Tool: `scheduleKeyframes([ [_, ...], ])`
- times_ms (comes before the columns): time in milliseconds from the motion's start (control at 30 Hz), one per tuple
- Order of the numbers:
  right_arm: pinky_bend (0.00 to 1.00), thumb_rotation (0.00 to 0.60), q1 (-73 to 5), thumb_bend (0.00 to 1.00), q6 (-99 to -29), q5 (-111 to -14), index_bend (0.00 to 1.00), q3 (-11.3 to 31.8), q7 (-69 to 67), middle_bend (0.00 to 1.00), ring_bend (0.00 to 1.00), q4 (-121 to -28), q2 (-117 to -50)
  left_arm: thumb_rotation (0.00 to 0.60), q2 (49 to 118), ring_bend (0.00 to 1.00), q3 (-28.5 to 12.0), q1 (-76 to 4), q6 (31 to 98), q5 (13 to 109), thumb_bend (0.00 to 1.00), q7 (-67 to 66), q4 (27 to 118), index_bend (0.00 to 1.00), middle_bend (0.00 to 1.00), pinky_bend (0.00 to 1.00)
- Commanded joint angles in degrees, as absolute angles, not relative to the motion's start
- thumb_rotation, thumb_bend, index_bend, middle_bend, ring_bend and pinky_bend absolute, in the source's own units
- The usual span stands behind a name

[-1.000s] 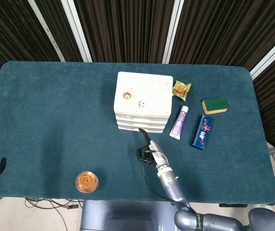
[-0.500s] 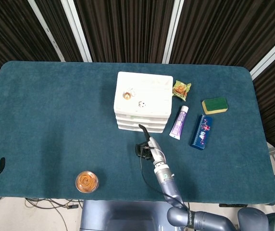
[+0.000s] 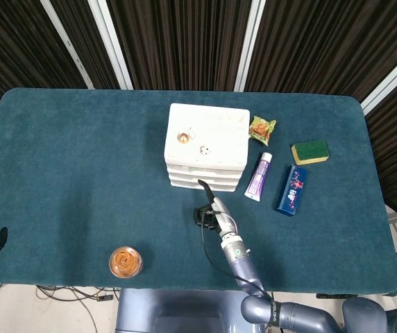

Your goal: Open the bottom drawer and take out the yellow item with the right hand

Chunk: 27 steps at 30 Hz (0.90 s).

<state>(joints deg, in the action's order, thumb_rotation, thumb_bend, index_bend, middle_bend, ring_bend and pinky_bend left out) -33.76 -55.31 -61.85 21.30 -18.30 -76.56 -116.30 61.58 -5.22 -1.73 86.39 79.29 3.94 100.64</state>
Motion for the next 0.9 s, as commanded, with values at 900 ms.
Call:
scheduleKeyframes([
  [900, 1.00, 0.600, -36.2, 0.64, -51.9, -61.3, 0.00, 22.8, -19.7, 0.92, 1.00, -74.2, -116.5, 0.600, 61.4, 0.00, -5.2, -1.7, 86.0, 78.5, 0.40, 2.9, 100.8, 0.07, 0.00, 0.00],
])
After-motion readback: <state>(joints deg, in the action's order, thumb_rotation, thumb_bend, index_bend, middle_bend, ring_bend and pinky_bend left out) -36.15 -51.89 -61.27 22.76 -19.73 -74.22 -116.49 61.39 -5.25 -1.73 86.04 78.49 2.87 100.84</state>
